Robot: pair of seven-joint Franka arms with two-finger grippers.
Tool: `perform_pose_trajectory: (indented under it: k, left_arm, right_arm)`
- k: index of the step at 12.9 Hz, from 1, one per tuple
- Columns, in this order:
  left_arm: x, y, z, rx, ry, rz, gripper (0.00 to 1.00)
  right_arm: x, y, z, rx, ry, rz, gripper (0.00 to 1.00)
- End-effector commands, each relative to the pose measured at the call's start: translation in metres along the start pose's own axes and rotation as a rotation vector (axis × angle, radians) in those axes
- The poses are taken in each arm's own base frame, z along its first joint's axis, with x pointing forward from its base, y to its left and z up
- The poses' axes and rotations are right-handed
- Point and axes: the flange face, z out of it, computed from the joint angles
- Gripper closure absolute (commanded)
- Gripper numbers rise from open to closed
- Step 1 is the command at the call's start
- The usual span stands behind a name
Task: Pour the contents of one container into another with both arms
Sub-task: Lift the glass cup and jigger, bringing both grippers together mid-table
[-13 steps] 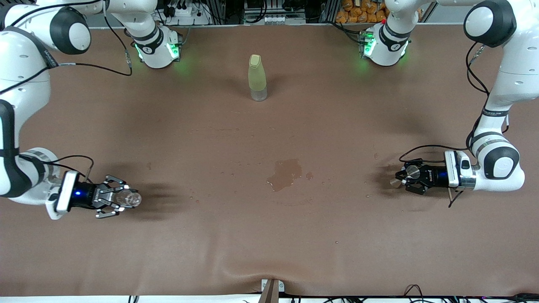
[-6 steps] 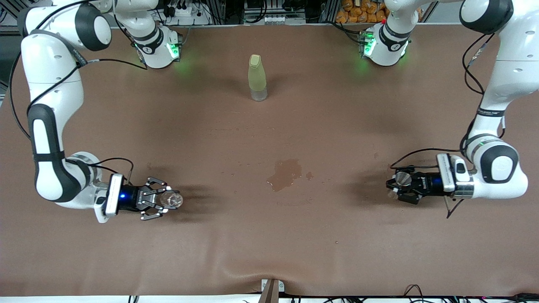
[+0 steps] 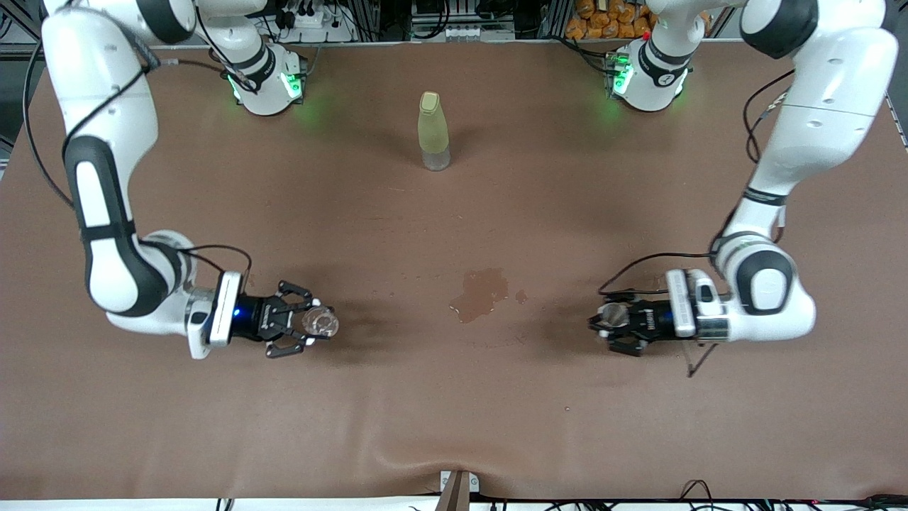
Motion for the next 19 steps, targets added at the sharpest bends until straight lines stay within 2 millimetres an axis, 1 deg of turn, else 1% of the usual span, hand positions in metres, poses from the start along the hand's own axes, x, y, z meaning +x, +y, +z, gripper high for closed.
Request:
perform_pose_trajectory:
  k: [1,2,3,5,6,7,8,9,10,11,12,13,15,17,19]
  left_arm:
    - [0.018,0.011,0.085,0.058,0.062,-0.077,1.00]
    - [0.022,0.016,0.117,0.074,0.103,-0.110,1.00]
    - [0.023,0.019,0.142,0.076,0.125,-0.125,1.00]
    - [0.032,0.028,0.187,0.076,0.109,-0.126,1.00]
    - [0.041,0.034,0.208,0.090,0.109,-0.137,1.00]
    - [0.045,0.046,0.232,0.090,0.103,-0.147,1.00]
    - [0.051,0.052,0.249,0.106,0.088,-0.150,1.00]
    - [0.058,0.060,0.267,0.116,0.081,-0.157,1.00]
    - [0.061,0.067,0.284,0.125,0.077,-0.169,1.00]
    - [0.061,0.070,0.298,0.127,0.084,-0.173,1.00]
    - [0.058,0.075,0.312,0.129,0.093,-0.186,1.00]
    - [0.059,0.082,0.322,0.134,0.098,-0.203,1.00]
    - [0.061,0.091,0.336,0.141,0.071,-0.199,1.00]
    - [0.061,0.097,0.344,0.153,0.064,-0.212,1.00]
    - [0.062,0.101,0.347,0.158,0.055,-0.215,1.00]
  right_arm:
    - [0.010,-0.032,0.000,-0.026,0.003,0.025,1.00]
    - [0.011,-0.040,0.003,-0.027,0.008,0.032,1.00]
    - [0.015,-0.054,0.011,-0.028,0.022,0.049,1.00]
    - [0.012,-0.084,0.012,-0.044,0.016,0.096,1.00]
    - [0.011,-0.096,0.016,-0.041,0.022,0.114,1.00]
    - [0.012,-0.103,0.015,-0.045,0.026,0.125,1.00]
    - [0.016,-0.108,0.015,-0.044,0.025,0.129,1.00]
    - [0.017,-0.111,0.019,-0.044,0.025,0.131,1.00]
    - [0.023,-0.114,0.029,-0.047,0.037,0.132,1.00]
    - [0.024,-0.121,0.039,-0.066,0.032,0.145,1.00]
    - [0.028,-0.128,0.055,-0.089,0.027,0.153,1.00]
    - [0.028,-0.133,0.071,-0.104,0.022,0.163,1.00]
    - [0.034,-0.140,0.095,-0.128,0.048,0.188,1.00]
    - [0.037,-0.147,0.111,-0.133,0.066,0.235,1.00]
    - [0.039,-0.145,0.111,-0.130,0.074,0.293,1.00]
